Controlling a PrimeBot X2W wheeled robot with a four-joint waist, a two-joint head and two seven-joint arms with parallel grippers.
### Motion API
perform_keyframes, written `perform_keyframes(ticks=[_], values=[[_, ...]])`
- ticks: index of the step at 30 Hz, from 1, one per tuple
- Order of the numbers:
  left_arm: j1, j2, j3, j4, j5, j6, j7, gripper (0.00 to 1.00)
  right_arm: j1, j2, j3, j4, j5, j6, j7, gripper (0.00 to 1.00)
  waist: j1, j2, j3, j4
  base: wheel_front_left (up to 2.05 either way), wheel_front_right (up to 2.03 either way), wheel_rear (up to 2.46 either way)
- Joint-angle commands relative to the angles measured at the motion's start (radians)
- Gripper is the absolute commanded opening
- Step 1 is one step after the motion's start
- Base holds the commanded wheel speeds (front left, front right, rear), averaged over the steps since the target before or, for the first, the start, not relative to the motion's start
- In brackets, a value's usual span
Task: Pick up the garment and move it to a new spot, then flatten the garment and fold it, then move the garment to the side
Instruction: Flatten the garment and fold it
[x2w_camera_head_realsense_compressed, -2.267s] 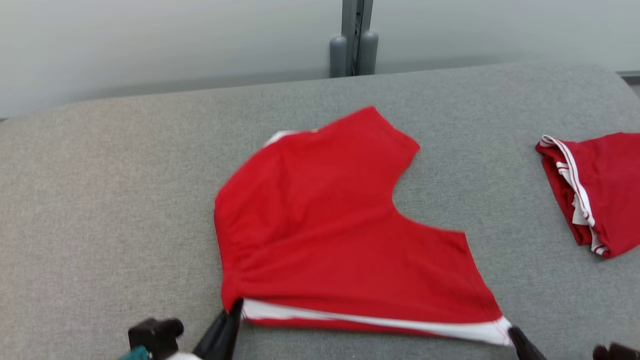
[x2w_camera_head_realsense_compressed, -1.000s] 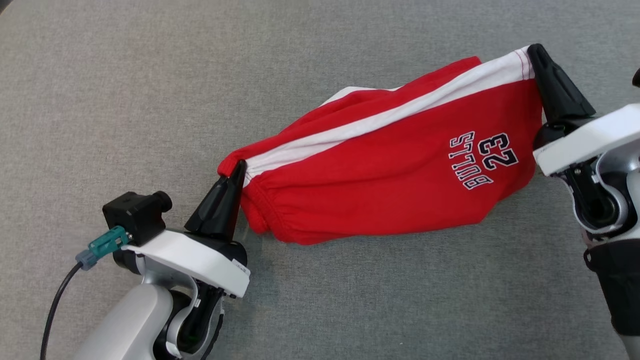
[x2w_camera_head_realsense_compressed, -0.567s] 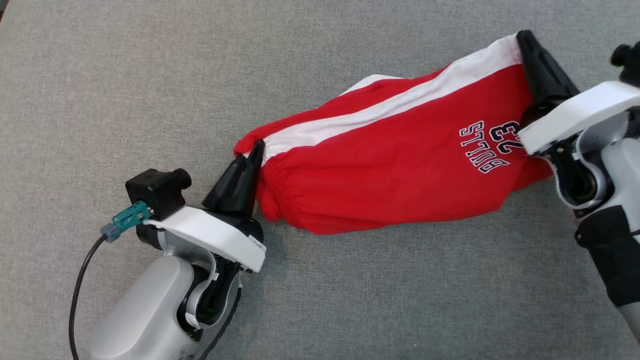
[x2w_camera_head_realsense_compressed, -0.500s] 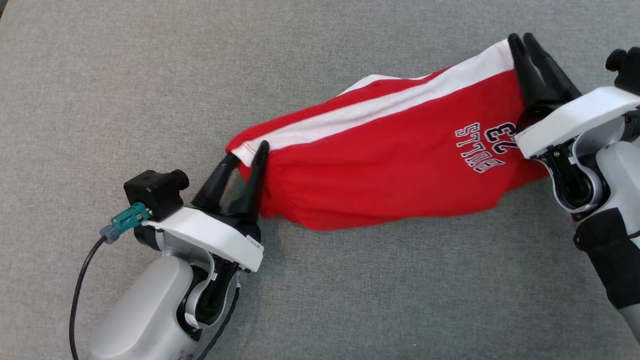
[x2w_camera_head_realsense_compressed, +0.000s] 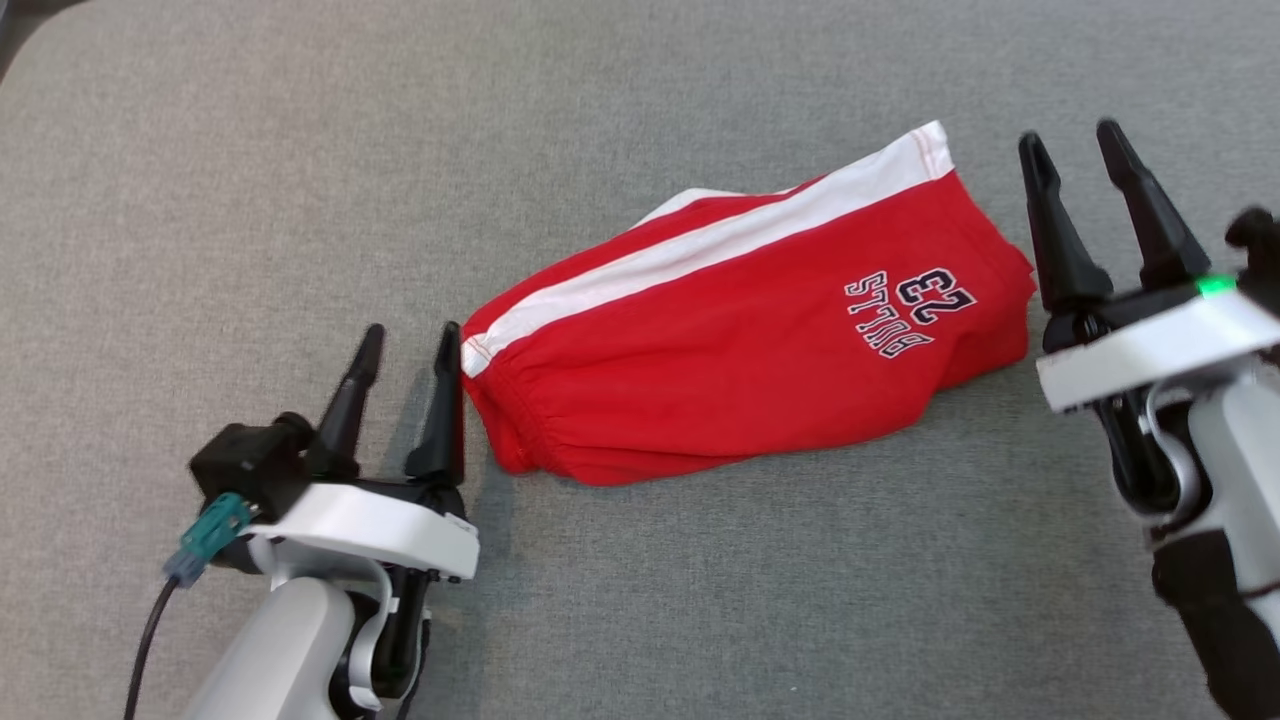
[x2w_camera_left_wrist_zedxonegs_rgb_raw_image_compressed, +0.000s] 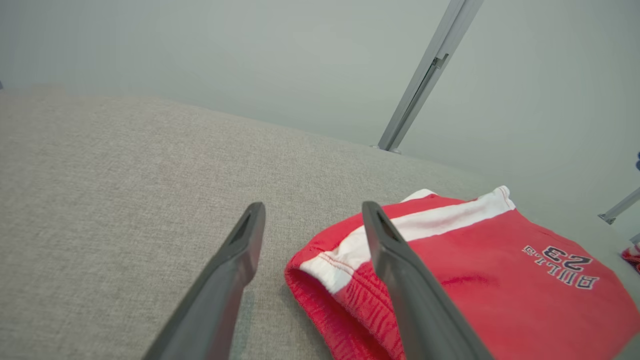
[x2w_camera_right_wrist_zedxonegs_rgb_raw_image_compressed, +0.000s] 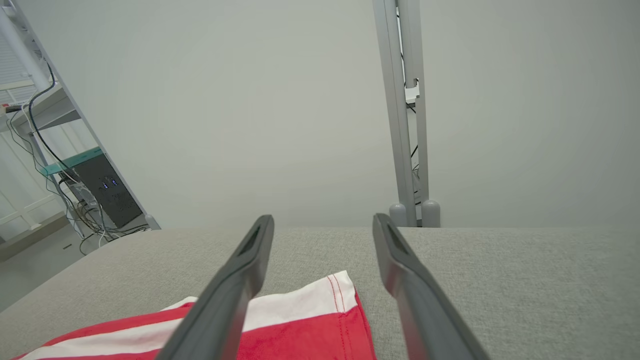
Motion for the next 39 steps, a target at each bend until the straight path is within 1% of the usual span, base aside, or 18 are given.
perform_keyframes(ticks=[1, 4, 5, 8, 10, 13, 14, 17, 26, 34, 39], values=[[0.026, -0.004, 0.043, -0.028, 0.041, 0.011, -0.006, 1.0, 0.053, 0.016, -0.043, -0.045, -0.043, 0.0, -0.004, 1.0, 0.0, 0.0, -0.025, -0.013, 0.0, 0.0, 0.0], [0.063, -0.02, 0.102, -0.07, 0.106, 0.017, -0.005, 1.0, 0.145, 0.042, -0.108, -0.113, -0.119, 0.0, -0.004, 1.0, 0.0, 0.0, -0.048, -0.022, 0.0, 0.0, 0.0], [0.063, -0.02, 0.102, -0.07, 0.106, 0.017, -0.005, 1.0, 0.145, 0.042, -0.108, -0.113, -0.119, 0.0, -0.004, 1.0, 0.0, 0.0, -0.048, -0.022, 0.0, 0.0, 0.0], [0.093, -0.032, 0.158, -0.102, 0.17, 0.016, -0.005, 1.0, 0.218, 0.059, -0.154, -0.167, -0.171, 0.0, -0.004, 1.0, 0.0, 0.0, -0.069, -0.032, 0.0, 0.0, 0.0], [0.112, -0.043, 0.184, -0.121, 0.208, 0.008, -0.005, 1.0, 0.265, 0.066, -0.179, -0.194, -0.194, 0.0, -0.004, 1.0, 0.0, 0.0, -0.083, -0.037, 0.0, 0.0, 0.0], [0.138, -0.048, 0.211, -0.126, 0.255, 0.0, -0.005, 1.0, 0.333, 0.08, -0.206, -0.221, -0.219, 0.0, -0.004, 1.0, 0.0, 0.0, -0.102, -0.044, 0.0, 0.0, 0.0], [0.155, -0.049, 0.219, -0.119, 0.281, -0.008, -0.005, 1.0, 0.368, 0.09, -0.216, -0.237, -0.231, 0.0, -0.004, 1.0, 0.0, 0.0, -0.111, -0.047, 0.0, 0.0, 0.0], [0.181, -0.053, 0.224, -0.099, 0.299, -0.016, -0.005, 1.0, 0.412, 0.106, -0.219, -0.247, -0.245, 0.0, -0.004, 1.0, 0.0, 0.0, -0.123, -0.055, 0.0, 0.0, 0.0], [0.195, -0.066, 0.225, -0.062, 0.326, -0.027, -0.006, 1.0, 0.444, 0.119, -0.226, -0.248, -0.257, 0.0, -0.004, 1.0, 0.0, 0.0, -0.13, -0.055, 0.0, 0.0, 0.0], [0.182, -0.073, 0.233, -0.055, 0.339, -0.038, -0.006, 1.0, 0.429, 0.114, -0.227, -0.235, -0.256, 0.0, -0.004, 1.0, 0.0, 0.0, -0.126, -0.047, 0.0, 0.0, 0.0], [0.163, -0.079, 0.233, -0.054, 0.345, -0.048, -0.006, 1.0, 0.405, 0.108, -0.233, -0.214, -0.258, 0.0, -0.004, 1.0, 0.0, 0.0, -0.113, -0.03, 0.0, 0.0, 0.0]])
